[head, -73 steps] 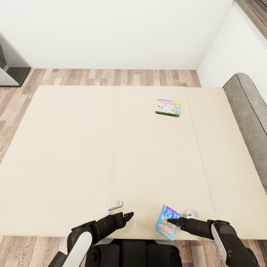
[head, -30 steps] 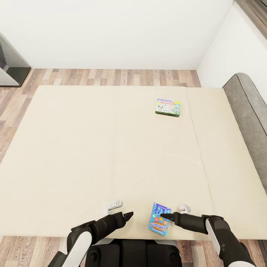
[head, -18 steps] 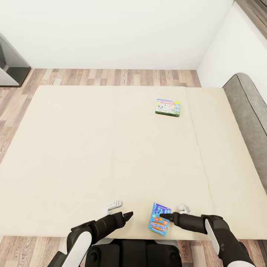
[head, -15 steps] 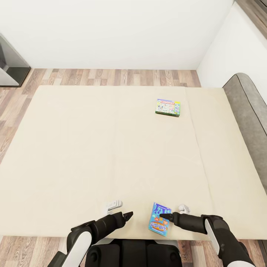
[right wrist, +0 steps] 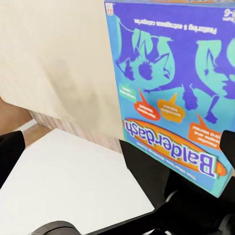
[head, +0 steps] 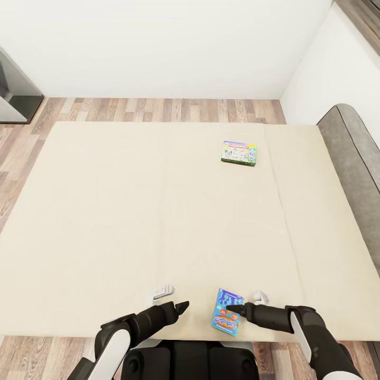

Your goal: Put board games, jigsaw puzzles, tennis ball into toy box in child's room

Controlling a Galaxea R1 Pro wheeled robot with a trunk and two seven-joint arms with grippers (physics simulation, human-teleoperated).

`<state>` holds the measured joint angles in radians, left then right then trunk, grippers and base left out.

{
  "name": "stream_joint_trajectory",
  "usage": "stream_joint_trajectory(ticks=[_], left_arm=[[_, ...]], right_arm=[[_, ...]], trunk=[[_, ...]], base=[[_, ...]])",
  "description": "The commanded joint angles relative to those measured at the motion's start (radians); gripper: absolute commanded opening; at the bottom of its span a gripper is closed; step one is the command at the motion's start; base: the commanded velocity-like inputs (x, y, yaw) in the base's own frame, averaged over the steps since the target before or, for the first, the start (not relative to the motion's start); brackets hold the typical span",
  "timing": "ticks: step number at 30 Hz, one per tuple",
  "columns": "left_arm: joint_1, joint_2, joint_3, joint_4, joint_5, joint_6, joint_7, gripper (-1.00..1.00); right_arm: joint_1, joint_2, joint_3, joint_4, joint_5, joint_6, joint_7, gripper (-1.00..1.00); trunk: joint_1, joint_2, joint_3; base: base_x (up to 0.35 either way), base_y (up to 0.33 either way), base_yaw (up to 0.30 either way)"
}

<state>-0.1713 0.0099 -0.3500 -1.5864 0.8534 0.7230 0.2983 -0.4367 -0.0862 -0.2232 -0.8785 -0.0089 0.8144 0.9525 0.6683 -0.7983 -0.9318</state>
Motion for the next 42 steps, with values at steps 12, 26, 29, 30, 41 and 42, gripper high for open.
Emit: stream_joint_trajectory(ticks=[12, 26, 29, 30, 41, 42], left_arm=[[0.001, 0.002, -0.001, -0.001, 0.011, 0.001, 0.010, 1.00], [0.001, 0.002, -0.001, -0.001, 0.010, 0.001, 0.010, 1.00], [0.001, 0.002, -0.001, -0.001, 0.010, 0.001, 0.010, 1.00], [0.001, 0.002, -0.001, 0.000, 0.010, 0.001, 0.010, 1.00], [0.001, 0.002, -0.001, 0.000, 0.010, 0.001, 0.010, 1.00], [0.001, 0.002, -0.001, 0.000, 0.010, 0.001, 0.010, 1.00]], right_arm=[[0.002, -0.006, 0.010, 0.000, 0.003, 0.002, -0.005, 1.00], [0.012, -0.048, 0.006, -0.004, 0.002, 0.007, -0.035, 1.00], [0.013, -0.059, 0.008, -0.006, 0.002, 0.008, -0.037, 1.00], [0.014, -0.063, 0.009, -0.006, 0.002, 0.009, -0.037, 1.00], [0.016, -0.073, 0.011, -0.007, 0.003, 0.028, -0.040, 1.00], [0.016, -0.074, 0.011, -0.007, 0.004, 0.034, -0.041, 1.00]], trunk=[[0.000, -0.001, -0.001], [0.000, -0.001, -0.001], [0.000, -0.001, -0.001], [0.000, -0.001, -0.001], [0.000, -0.001, -0.001], [0.000, -0.001, -0.001]], base=[[0.000, 0.000, 0.000], [0.000, 0.000, 0.000], [0.000, 0.000, 0.000], [0.000, 0.000, 0.000], [0.000, 0.000, 0.000], [0.000, 0.000, 0.000]])
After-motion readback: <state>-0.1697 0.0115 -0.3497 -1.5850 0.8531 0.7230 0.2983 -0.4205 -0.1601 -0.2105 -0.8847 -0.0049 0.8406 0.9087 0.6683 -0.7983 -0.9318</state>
